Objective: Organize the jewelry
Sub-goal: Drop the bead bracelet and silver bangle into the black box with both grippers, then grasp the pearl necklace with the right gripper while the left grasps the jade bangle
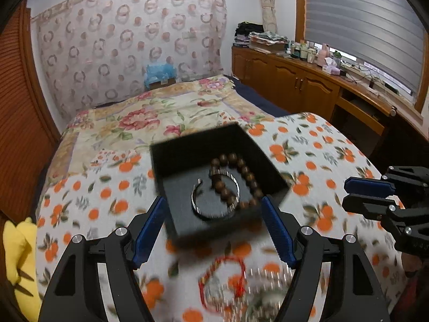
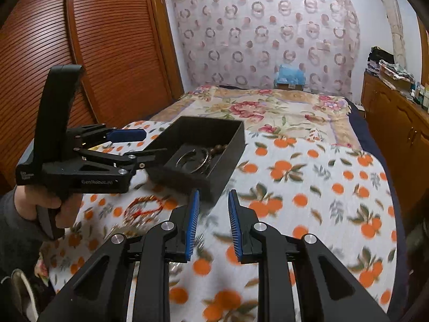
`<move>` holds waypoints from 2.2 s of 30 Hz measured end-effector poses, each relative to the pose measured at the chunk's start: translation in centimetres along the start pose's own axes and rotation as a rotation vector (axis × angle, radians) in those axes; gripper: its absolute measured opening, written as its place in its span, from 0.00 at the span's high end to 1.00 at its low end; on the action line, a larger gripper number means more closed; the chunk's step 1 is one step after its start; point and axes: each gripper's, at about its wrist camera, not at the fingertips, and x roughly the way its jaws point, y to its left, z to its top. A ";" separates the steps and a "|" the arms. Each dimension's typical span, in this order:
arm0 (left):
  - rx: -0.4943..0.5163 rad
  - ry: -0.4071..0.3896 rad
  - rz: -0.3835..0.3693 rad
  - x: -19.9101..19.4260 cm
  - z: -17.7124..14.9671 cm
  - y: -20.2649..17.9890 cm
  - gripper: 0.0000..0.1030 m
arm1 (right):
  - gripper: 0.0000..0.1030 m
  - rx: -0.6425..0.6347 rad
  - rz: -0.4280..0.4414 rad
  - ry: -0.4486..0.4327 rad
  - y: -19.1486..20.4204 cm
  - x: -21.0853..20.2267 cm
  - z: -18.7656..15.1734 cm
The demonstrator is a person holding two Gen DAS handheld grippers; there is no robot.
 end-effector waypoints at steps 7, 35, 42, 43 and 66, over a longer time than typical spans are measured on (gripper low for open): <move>-0.011 0.013 -0.032 -3.2 -4.6 -0.2 0.31 | 0.76 -0.003 -0.028 0.021 2.3 -0.8 -4.2; 0.094 0.178 -0.061 -1.0 -9.1 -5.8 0.24 | 0.56 0.020 -0.043 0.054 2.6 -2.4 -9.2; 0.117 0.179 -0.038 -0.3 -8.9 -6.1 0.33 | 0.56 0.015 -0.043 0.056 2.7 -2.3 -9.2; 0.115 0.180 -0.043 -0.3 -9.0 -6.1 0.33 | 0.56 0.015 -0.043 0.057 2.7 -2.3 -9.2; -0.018 0.001 -0.038 -6.1 -8.7 -2.0 0.33 | 0.57 -0.126 -0.002 0.124 5.4 1.7 -4.3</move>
